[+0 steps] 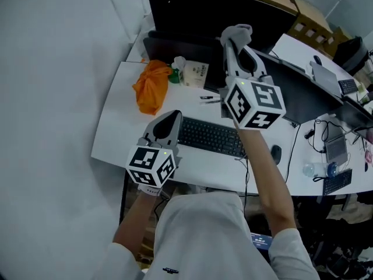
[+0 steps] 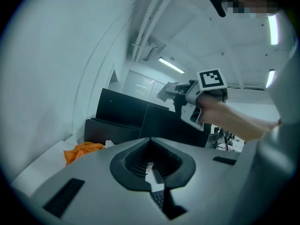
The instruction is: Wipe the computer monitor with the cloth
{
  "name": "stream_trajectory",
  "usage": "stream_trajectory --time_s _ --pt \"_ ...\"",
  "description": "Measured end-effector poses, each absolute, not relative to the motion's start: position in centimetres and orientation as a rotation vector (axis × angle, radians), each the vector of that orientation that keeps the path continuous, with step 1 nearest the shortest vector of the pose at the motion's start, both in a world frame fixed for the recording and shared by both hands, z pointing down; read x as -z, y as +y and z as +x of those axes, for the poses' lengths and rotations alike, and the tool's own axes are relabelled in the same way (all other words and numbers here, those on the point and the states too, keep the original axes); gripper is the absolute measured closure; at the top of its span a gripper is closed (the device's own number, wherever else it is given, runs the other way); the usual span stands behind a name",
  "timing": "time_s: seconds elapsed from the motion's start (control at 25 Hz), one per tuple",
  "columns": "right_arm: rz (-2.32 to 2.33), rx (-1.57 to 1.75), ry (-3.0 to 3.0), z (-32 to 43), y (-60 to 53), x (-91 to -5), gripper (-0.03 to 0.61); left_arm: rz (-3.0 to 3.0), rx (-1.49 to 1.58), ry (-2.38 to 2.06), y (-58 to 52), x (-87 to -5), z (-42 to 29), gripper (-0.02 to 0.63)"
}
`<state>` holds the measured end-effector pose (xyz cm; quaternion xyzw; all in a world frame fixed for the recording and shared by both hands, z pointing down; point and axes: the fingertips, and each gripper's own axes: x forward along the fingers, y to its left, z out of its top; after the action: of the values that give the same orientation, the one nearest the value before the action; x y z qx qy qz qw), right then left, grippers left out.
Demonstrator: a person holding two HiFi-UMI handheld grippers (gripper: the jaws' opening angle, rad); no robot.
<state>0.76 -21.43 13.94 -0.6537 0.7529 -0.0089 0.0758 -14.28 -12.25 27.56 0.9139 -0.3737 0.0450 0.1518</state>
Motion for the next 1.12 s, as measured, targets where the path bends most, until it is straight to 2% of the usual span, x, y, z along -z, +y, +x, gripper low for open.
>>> stream_trajectory --time_s 0.52,1.12 --pt "-2.026 -0.072 2.209 9.1 -6.7 -9.9 0.567 2.762 -0.122 -0.896 -9.3 -25.4 -10.9 0.595" --pt "-2.288 -0.157 2.225 13.8 8.1 -15.5 0.555 2.854 -0.078 -0.813 -6.8 -22.2 -8.4 0.595"
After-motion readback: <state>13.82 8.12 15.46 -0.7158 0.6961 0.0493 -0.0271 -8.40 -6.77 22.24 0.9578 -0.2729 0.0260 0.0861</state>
